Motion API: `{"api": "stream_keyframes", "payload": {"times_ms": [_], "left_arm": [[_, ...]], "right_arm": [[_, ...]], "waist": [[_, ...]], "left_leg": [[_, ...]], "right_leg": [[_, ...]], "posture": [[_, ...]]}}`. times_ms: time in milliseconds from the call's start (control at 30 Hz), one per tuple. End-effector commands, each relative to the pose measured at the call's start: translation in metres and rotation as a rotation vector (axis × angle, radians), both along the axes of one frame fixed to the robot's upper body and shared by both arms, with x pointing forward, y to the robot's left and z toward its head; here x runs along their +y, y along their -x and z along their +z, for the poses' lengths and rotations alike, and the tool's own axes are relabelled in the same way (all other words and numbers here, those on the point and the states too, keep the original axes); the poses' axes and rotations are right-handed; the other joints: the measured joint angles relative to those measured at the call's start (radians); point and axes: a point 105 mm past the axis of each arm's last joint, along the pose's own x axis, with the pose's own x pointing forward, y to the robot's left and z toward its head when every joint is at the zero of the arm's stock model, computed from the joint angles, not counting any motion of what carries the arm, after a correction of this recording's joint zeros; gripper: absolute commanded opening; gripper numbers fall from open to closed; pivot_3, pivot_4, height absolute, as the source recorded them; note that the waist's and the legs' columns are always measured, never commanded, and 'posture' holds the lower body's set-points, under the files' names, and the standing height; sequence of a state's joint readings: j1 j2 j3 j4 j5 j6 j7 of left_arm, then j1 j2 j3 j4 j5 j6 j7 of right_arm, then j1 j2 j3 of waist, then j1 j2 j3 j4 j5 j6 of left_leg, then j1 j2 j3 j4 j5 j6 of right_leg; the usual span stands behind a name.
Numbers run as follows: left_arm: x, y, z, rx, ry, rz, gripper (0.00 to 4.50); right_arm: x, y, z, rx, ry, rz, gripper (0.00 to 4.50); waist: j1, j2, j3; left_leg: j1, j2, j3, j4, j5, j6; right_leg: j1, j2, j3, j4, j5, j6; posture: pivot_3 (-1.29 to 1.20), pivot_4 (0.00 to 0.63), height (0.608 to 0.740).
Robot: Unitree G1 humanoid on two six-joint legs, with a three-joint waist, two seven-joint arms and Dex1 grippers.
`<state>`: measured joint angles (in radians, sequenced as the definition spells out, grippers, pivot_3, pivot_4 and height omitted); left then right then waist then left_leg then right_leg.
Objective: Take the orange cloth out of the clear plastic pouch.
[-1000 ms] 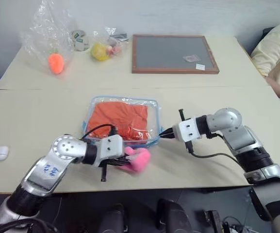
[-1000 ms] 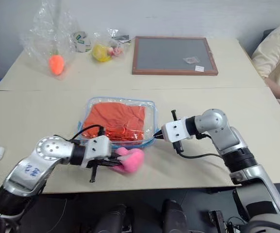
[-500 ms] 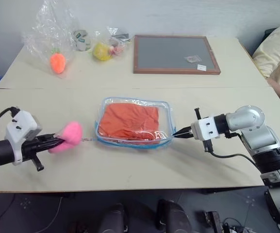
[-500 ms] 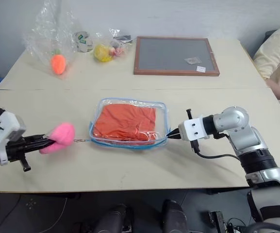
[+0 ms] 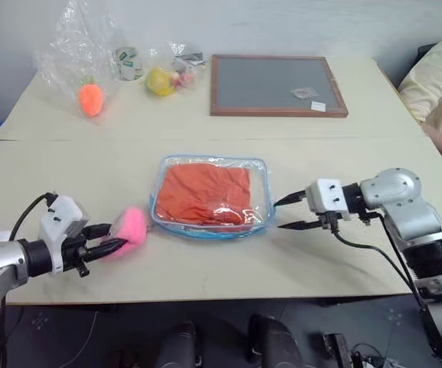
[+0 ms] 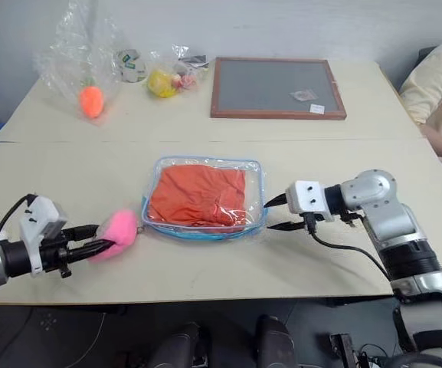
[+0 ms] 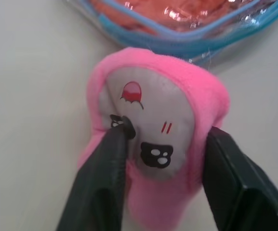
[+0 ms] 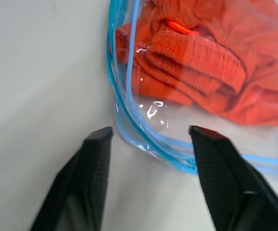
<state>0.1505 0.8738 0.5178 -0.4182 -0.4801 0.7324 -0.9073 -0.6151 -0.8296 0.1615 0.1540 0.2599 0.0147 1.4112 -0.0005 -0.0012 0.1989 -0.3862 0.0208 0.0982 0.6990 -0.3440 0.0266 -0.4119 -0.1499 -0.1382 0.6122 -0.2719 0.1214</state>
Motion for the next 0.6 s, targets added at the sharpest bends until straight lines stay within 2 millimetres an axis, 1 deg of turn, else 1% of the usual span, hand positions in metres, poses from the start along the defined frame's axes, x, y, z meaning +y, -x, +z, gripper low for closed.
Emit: {"api": "stream_keyframes", "payload": {"times_ms": [33, 67, 133, 167, 233, 267, 333, 367, 433, 467, 500, 533, 567, 600], "left_arm": [[0.018, -0.003, 0.023, -0.078, -0.019, 0.036, 3.50], [0.024, -0.007, 0.027, -0.091, -0.030, 0.051, 3.83], [0.024, -0.014, 0.046, -0.128, -0.030, 0.029, 4.40], [0.019, -0.017, 0.057, -0.151, -0.022, 0.003, 4.48], [0.004, -0.021, 0.077, -0.195, -0.008, -0.070, 4.48], [-0.007, -0.020, 0.086, -0.214, -0.010, -0.124, 4.48], [-0.035, -0.017, 0.098, -0.250, -0.049, -0.260, 4.48], [-0.051, -0.015, 0.098, -0.263, -0.086, -0.327, 4.48], [-0.074, -0.014, 0.090, -0.281, -0.206, -0.440, 4.48], [-0.080, -0.013, 0.085, -0.287, -0.249, -0.473, 4.48], [-0.086, -0.023, 0.070, -0.338, -0.421, -0.513, 4.48], [-0.089, -0.029, 0.058, -0.374, -0.545, -0.554, 4.48], [-0.092, -0.034, 0.048, -0.409, -0.644, -0.594, 4.48], [-0.095, -0.040, 0.040, -0.440, -0.691, -0.623, 4.48]], "right_arm": [[-0.005, 0.008, 0.028, 0.020, -0.091, -0.043, 4.12], [-0.006, 0.010, 0.031, 0.033, -0.117, -0.056, 4.45], [-0.007, 0.015, 0.038, 0.071, -0.157, -0.080, 4.50], [-0.007, 0.020, 0.040, 0.094, -0.168, -0.081, 4.50], [-0.005, 0.028, 0.044, 0.125, -0.183, -0.068, 4.50], [-0.005, 0.031, 0.045, 0.142, -0.190, -0.065, 4.50], [-0.005, 0.034, 0.045, 0.165, -0.198, -0.066, 4.50], [-0.005, 0.034, 0.045, 0.170, -0.195, -0.069, 4.50], [-0.006, 0.034, 0.044, 0.170, -0.182, -0.074, 4.50], [-0.007, 0.034, 0.044, 0.169, -0.177, -0.076, 4.50], [-0.007, 0.035, 0.043, 0.167, -0.173, -0.078, 4.50], [-0.008, 0.035, 0.043, 0.166, -0.171, -0.079, 4.50], [-0.008, 0.035, 0.043, 0.167, -0.172, -0.080, 4.50], [-0.008, 0.036, 0.043, 0.164, -0.173, -0.081, 4.50]], "waist": [[0.001, 0.000, 0.000], [0.002, 0.000, 0.000], [0.004, 0.000, 0.000], [0.003, 0.000, 0.000], [0.004, 0.000, 0.000], [0.002, 0.000, 0.000], [0.000, 0.000, 0.000], [0.000, 0.000, 0.000], [0.000, 0.000, 0.000], [0.000, 0.000, 0.000], [0.000, 0.000, 0.000], [0.001, 0.000, 0.000], [0.000, 0.000, 0.000], [0.000, 0.000, 0.000]], "left_leg": [[0.000, 0.000, 0.000, 0.000, 0.000, 0.000], [0.000, 0.000, 0.000, 0.000, 0.000, 0.000], [0.000, 0.000, 0.000, 0.000, 0.000, 0.000], [0.000, 0.000, -0.001, 0.000, 0.000, 0.000], [0.000, 0.000, 0.000, 0.000, -0.001, 0.000], [-0.001, 0.000, 0.000, 0.000, -0.001, 0.001], [-0.001, 0.000, 0.000, 0.000, -0.002, 0.001], [-0.001, 0.000, 0.001, 0.000, -0.002, 0.001], [0.000, -0.001, 0.001, 0.000, -0.002, 0.001], [0.000, -0.001, 0.002, 0.000, -0.002, 0.001], [0.001, -0.002, 0.003, -0.001, -0.002, 0.001], [0.000, -0.004, 0.003, -0.001, -0.002, 0.001], [0.001, -0.006, 0.004, -0.001, -0.002, 0.000], [0.001, -0.006, 0.006, -0.001, -0.001, 0.000]], "right_leg": [[0.000, 0.000, 0.000, 0.000, 0.000, 0.000], [0.000, 0.000, 0.000, 0.000, 0.000, 0.000], [0.000, 0.000, 0.000, 0.000, 0.000, -0.001], [0.000, 0.000, -0.001, 0.001, 0.000, -0.001], [0.000, -0.001, 0.000, 0.000, 0.000, -0.001], [0.000, -0.001, 0.000, 0.000, 0.000, -0.001], [0.000, 0.000, 0.000, -0.001, 0.000, -0.001], [0.000, 0.000, 0.001, -0.001, 0.000, -0.001], [0.000, 0.000, 0.001, -0.001, 0.000, -0.001], [0.000, 0.000, 0.002, 0.000, 0.000, -0.001], [0.000, 0.000, 0.002, 0.000, 0.000, -0.001], [-0.001, 0.001, 0.003, 0.000, 0.000, -0.001], [-0.001, 0.001, 0.002, 0.000, 0.000, -0.001], [-0.001, 0.001, 0.003, 0.000, 0.000, -0.001]], "posture": [[0.00, 0.150, 0.740], [0.00, 0.150, 0.740], [0.00, 0.150, 0.740], [0.00, 0.150, 0.740], [0.00, 0.150, 0.740], [0.00, 0.150, 0.740], [0.00, 0.150, 0.740], [0.00, 0.150, 0.740], [0.00, 0.150, 0.740], [0.00, 0.150, 0.740], [0.00, 0.150, 0.740], [0.00, 0.150, 0.740], [0.00, 0.150, 0.740], [0.00, 0.150, 0.740]]}}
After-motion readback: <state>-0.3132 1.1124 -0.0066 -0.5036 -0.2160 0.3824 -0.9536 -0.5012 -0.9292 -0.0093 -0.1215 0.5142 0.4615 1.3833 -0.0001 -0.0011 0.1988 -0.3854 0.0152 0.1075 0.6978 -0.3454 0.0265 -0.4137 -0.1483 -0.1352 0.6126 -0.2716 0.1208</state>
